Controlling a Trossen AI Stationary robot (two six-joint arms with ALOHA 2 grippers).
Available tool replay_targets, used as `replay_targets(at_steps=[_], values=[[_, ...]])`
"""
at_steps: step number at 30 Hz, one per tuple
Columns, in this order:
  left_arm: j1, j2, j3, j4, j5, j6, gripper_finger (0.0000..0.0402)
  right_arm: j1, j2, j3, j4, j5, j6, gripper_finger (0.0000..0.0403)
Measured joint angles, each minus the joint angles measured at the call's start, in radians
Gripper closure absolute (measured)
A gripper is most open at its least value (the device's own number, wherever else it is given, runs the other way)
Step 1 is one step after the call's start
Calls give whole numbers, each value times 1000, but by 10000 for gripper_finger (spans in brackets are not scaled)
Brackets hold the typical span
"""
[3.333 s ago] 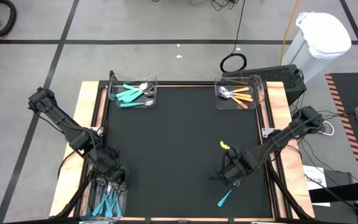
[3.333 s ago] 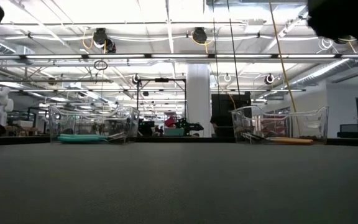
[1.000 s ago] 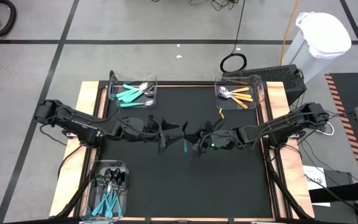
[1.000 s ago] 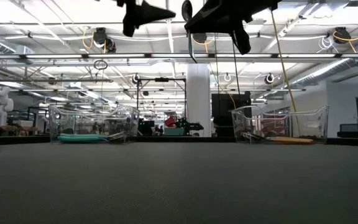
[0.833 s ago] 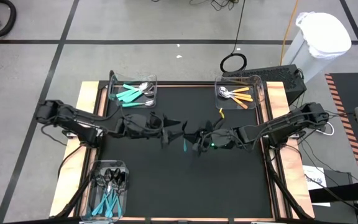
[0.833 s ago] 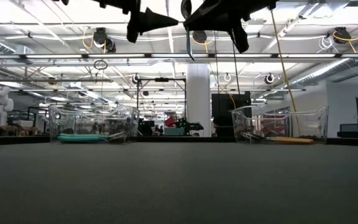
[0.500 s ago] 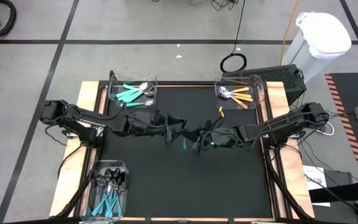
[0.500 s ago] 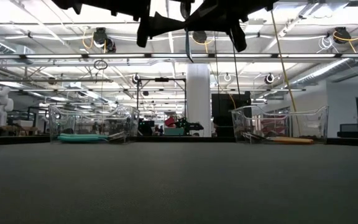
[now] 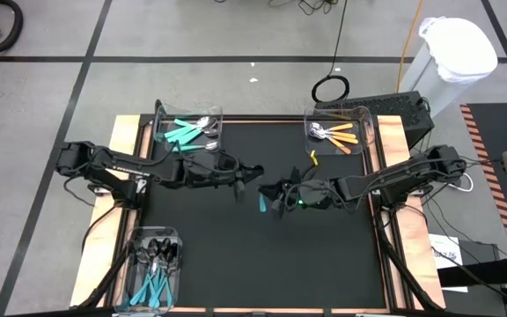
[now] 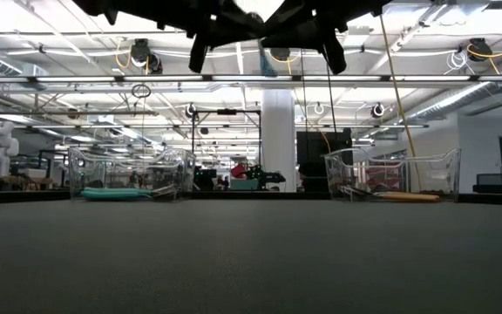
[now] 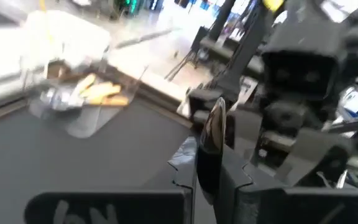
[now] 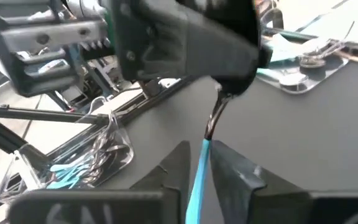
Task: Sort silverware by color (type)
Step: Put the blue spoon into the bottom transparent bin
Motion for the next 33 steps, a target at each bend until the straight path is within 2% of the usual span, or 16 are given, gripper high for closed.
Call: replay_targets(at_steps=[3, 6, 9, 11, 13, 17, 21, 23, 25, 33], values=[[2, -25, 0, -144, -4, -82, 379, -6, -20, -1, -4, -1, 8, 323], [1, -80, 0, -364, -3, -194, 382, -7, -71, -1, -18, 0, -16, 304], [-12, -170, 0, -589, 83, -398, 383, -8, -137, 0, -64, 36, -27, 291], [-59, -246, 0, -728, 127, -512, 383, -11, -186, 0, -142, 81, -2, 287], [-131, -332, 0, -870, 122, -615, 384, -13, -234, 0, -239, 126, 17, 285], [-338, -507, 0, -1106, -56, -899, 384, -14, -299, 0, -434, 238, 76, 285], [-579, -601, 0, -1323, -219, -1165, 385, -15, -329, 0, -548, 263, 178, 285], [-675, -597, -13, -1384, -228, -1249, 383, -14, -329, 0, -589, 261, 203, 285], [-748, -577, -34, -1402, -193, -1322, 377, -14, -324, 0, -614, 261, 220, 285], [-934, -452, -80, -1399, -97, -1639, 364, -14, -305, -1, -634, 258, 287, 284]])
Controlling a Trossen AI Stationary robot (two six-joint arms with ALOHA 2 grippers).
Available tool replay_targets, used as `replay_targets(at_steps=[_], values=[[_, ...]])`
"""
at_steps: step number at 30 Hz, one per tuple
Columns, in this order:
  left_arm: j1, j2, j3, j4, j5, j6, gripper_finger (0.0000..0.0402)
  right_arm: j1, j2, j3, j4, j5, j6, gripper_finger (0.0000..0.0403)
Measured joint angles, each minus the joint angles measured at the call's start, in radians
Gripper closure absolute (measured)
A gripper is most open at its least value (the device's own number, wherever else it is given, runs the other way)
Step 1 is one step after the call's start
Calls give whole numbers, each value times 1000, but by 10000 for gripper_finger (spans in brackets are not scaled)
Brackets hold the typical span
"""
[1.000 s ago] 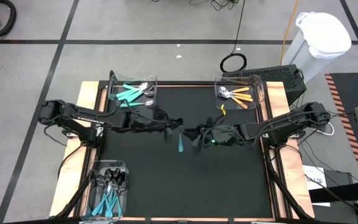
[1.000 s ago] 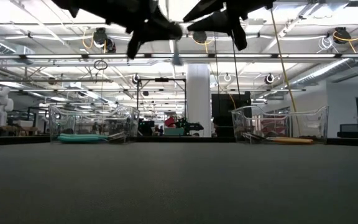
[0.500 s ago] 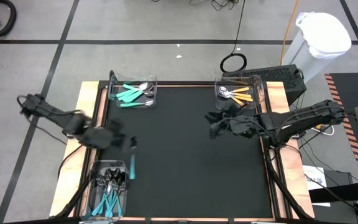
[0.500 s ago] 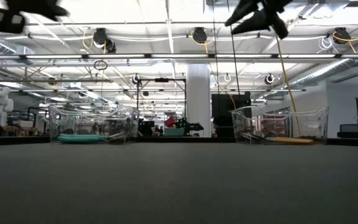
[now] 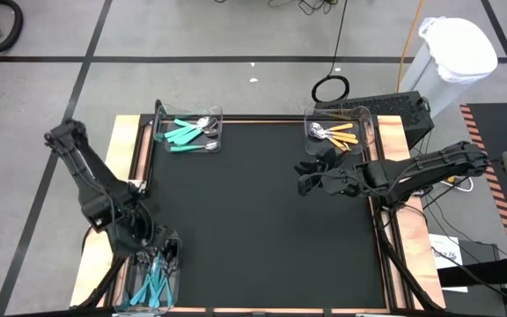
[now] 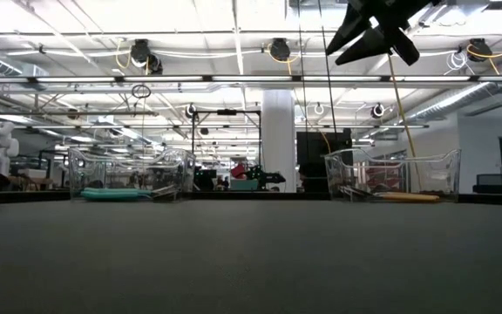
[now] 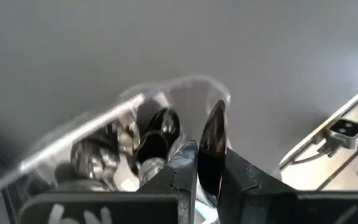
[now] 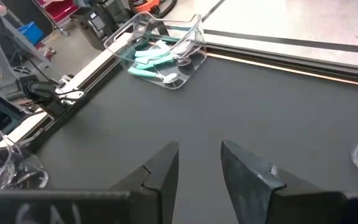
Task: Sort silverware by color (type)
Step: Put the blue spoon into the bottom transparent bin, then return to Home Position
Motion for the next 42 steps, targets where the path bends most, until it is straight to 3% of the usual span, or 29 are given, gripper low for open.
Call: replay_targets(at_steps=[7, 16, 18, 21, 24, 27, 32, 36, 39, 42], values=[[-24, 93, -4, 15, 151, -63, 346, 0, 0, 0, -11, -3, 11, 284], [-10, 97, 10, 33, 154, -36, 208, 1, -14, 0, -6, -135, 19, 284], [0, 78, 37, 33, 63, -3, 188, 3, -33, 0, 10, -178, 10, 284], [18, 51, 99, 42, -219, 99, 177, 16, -79, 0, 51, -236, -47, 284], [53, 31, 181, 102, -537, 353, 178, 33, -143, 0, 93, -290, -157, 290], [142, 25, 251, 144, -672, 651, 191, 55, -203, 35, 94, -340, -272, 309], [391, 0, 306, 315, -595, 1117, 234, 69, -278, 136, -61, -366, -496, 359], [586, -4, 297, 556, -421, 1401, 284, 68, -325, 208, -260, -355, -574, 396], [690, 11, 287, 666, -292, 1506, 326, 67, -383, 230, -268, -304, -564, 397], [760, 12, 269, 708, -249, 1558, 366, 67, -472, 225, -245, -311, -637, 400]])
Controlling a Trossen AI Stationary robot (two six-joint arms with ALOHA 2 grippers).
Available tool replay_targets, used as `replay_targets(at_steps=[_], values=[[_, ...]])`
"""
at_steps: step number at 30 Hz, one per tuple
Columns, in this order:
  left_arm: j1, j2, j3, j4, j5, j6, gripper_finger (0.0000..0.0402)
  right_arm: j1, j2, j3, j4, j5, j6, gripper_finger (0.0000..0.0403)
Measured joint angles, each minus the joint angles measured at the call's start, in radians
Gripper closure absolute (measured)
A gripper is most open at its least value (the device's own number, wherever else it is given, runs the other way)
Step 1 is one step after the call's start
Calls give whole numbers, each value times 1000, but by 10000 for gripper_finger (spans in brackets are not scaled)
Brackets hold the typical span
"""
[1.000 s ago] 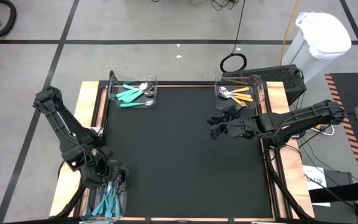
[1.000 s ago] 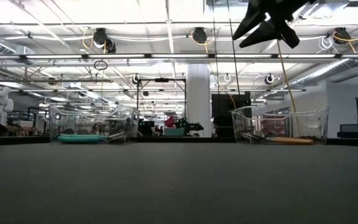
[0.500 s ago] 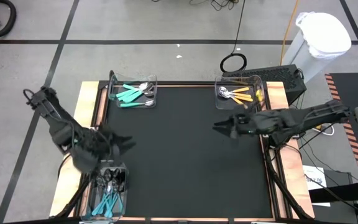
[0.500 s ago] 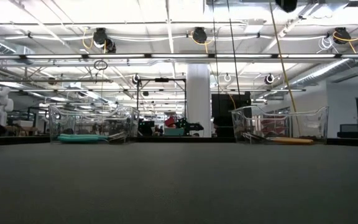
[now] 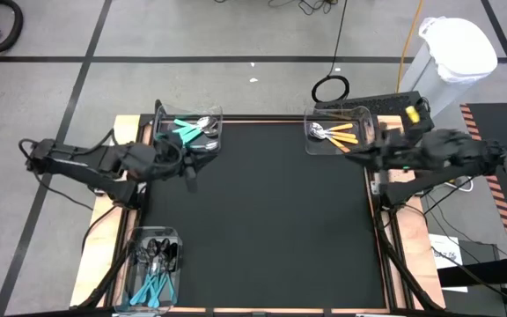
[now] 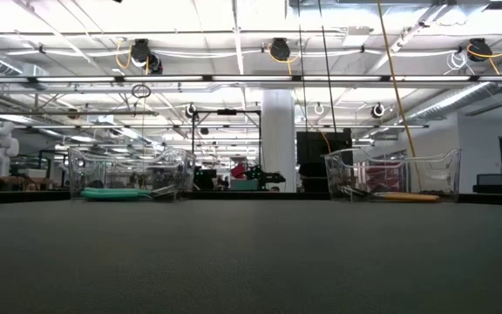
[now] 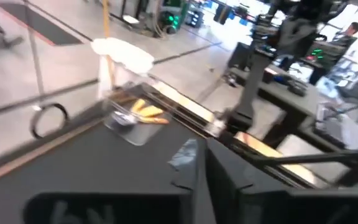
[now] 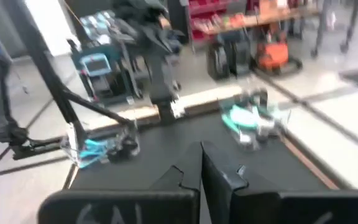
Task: Sort silverware by color (type)
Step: Return to Home Position
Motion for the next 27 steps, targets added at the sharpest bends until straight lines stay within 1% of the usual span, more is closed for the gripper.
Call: replay_targets(at_steps=[2, 4, 7, 9, 12, 14, 15, 18, 22, 24, 27], values=[[47, -1, -9, 8, 12, 52, 390, 0, -69, -21, 3, -3, -50, 401], [103, -6, -31, 8, 61, 87, 396, 0, -146, -66, 22, -2, -86, 400], [198, -7, -99, 44, 212, 96, 396, 0, -246, -187, 145, -1, -112, 401], [247, -6, -176, 155, 316, 122, 398, 0, -288, -293, 270, -10, -112, 401], [318, -6, -288, 368, 423, 136, 399, 0, -318, -434, 458, -35, -119, 402], [362, -7, -339, 458, 464, 137, 399, 0, -318, -503, 505, -29, -139, 402], [379, -10, -360, 478, 498, 139, 399, 0, -316, -534, 502, -30, -140, 402], [413, -27, -404, 467, 635, 204, 399, 0, -318, -610, 503, -30, -99, 402], [417, -89, -476, 504, 673, 314, 399, 0, -332, -682, 508, -29, -87, 402], [418, -138, -518, 503, 672, 340, 399, 0, -345, -711, 502, -27, -89, 402], [425, -228, -592, 513, 638, 345, 399, 0, -380, -741, 519, -29, -89, 402]])
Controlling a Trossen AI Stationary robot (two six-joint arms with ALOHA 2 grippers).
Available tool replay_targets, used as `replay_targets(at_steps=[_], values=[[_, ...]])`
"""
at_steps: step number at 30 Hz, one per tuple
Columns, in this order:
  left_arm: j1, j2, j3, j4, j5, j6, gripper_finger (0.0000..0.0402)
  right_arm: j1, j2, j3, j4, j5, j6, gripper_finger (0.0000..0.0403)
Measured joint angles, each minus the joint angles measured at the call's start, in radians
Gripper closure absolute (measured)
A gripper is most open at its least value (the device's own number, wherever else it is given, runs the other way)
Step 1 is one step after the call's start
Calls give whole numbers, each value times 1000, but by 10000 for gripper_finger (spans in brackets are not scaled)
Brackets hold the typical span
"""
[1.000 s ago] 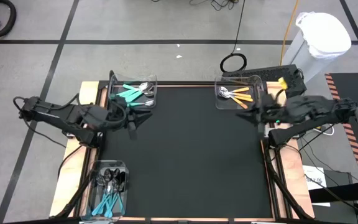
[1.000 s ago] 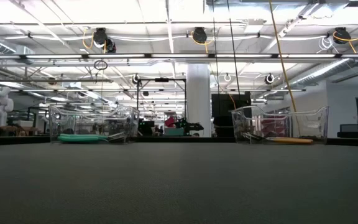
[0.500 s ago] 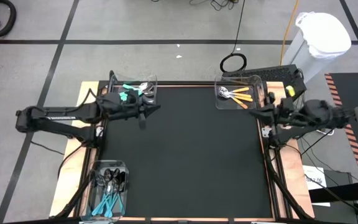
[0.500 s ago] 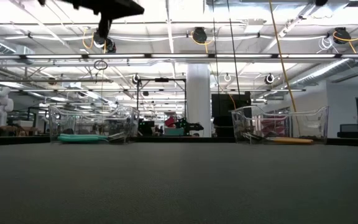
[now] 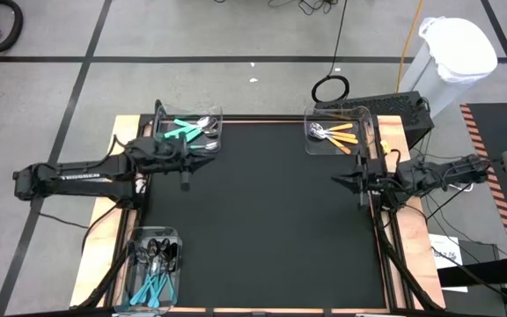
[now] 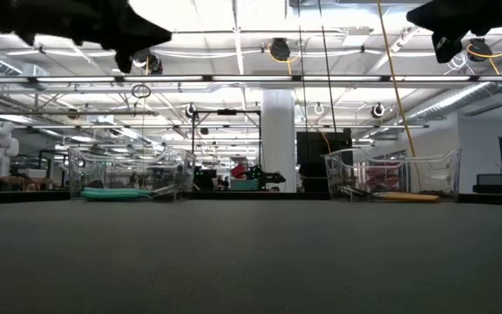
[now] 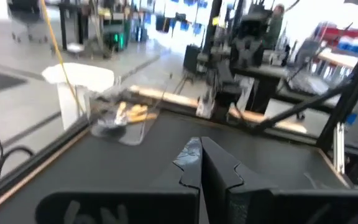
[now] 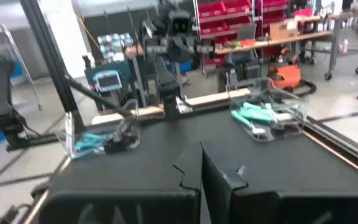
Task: Sort silverware by color (type)
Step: Return to Home Position
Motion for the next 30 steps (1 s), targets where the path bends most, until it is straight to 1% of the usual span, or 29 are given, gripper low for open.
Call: replay_targets(at_steps=[4, 7, 8, 11, 13, 17, 21, 26, 29, 30], values=[[0, -122, -86, 48, -5, -7, 400, 0, -74, -22, 2, -24, -29, 402], [0, -187, -109, -31, -59, -51, 400, 0, -141, -31, -13, -27, -71, 403], [1, -200, -115, -55, -61, -59, 400, 0, -164, -31, -12, -27, -82, 403], [0, -223, -129, -82, -23, -74, 400, 0, -227, -31, -37, -26, -106, 403], [0, -235, -137, -73, 15, -50, 400, 0, -252, -32, -86, -26, -98, 403], [0, -277, -155, -96, 44, -10, 400, 0, -261, -91, -78, -25, -21, 403], [0, -353, -156, -170, 32, 45, 400, 0, -257, -213, 67, -28, 48, 403], [0, -417, -156, -178, 44, 70, 400, 0, -257, -363, 261, -27, 67, 403], [0, -428, -156, -186, 57, 86, 400, 0, -255, -411, 315, -29, 99, 403], [0, -429, -156, -188, 56, 87, 400, 0, -257, -417, 305, -28, 107, 403]])
